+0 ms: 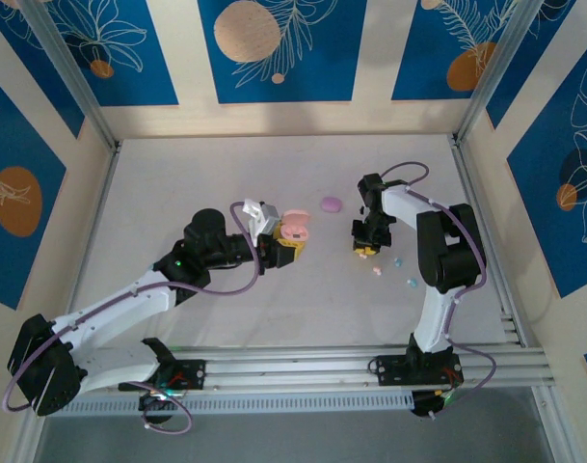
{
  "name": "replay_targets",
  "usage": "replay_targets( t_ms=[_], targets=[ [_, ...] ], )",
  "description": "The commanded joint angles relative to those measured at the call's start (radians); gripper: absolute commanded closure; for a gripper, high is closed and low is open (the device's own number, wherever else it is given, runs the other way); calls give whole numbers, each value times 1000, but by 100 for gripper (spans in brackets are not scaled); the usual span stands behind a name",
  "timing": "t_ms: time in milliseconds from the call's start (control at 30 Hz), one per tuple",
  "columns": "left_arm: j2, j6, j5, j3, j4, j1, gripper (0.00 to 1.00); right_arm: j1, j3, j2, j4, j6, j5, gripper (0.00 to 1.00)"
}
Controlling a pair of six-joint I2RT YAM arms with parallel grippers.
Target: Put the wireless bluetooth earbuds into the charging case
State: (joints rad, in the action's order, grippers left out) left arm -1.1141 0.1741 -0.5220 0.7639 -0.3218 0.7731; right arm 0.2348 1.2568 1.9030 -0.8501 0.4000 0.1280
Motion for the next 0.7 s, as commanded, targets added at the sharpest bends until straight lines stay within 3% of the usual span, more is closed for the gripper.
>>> replay_targets(
  t_ms=[0, 100, 167, 467, 567, 667],
  targets=[
    [8, -5, 2, 8, -26, 10, 74, 7, 18, -10, -25, -6, 1, 79],
    [8, -6, 2, 8, -24, 11, 74, 5, 9, -53, -19, -7, -50, 79],
    [10, -11, 6, 6, -20, 10, 74, -3, -4, -101, -1, -8, -154, 80],
    [27, -63, 43, 2, 26, 10, 74, -65, -174, -333, 366, 199, -1037, 80],
    [34, -74, 49, -1, 32, 9, 74, -63, -207, -374, 516, 301, -1222, 79],
    [37, -81, 50, -5, 32, 9, 74, -63, -235, -410, 653, 399, -1322, 80]
  ],
)
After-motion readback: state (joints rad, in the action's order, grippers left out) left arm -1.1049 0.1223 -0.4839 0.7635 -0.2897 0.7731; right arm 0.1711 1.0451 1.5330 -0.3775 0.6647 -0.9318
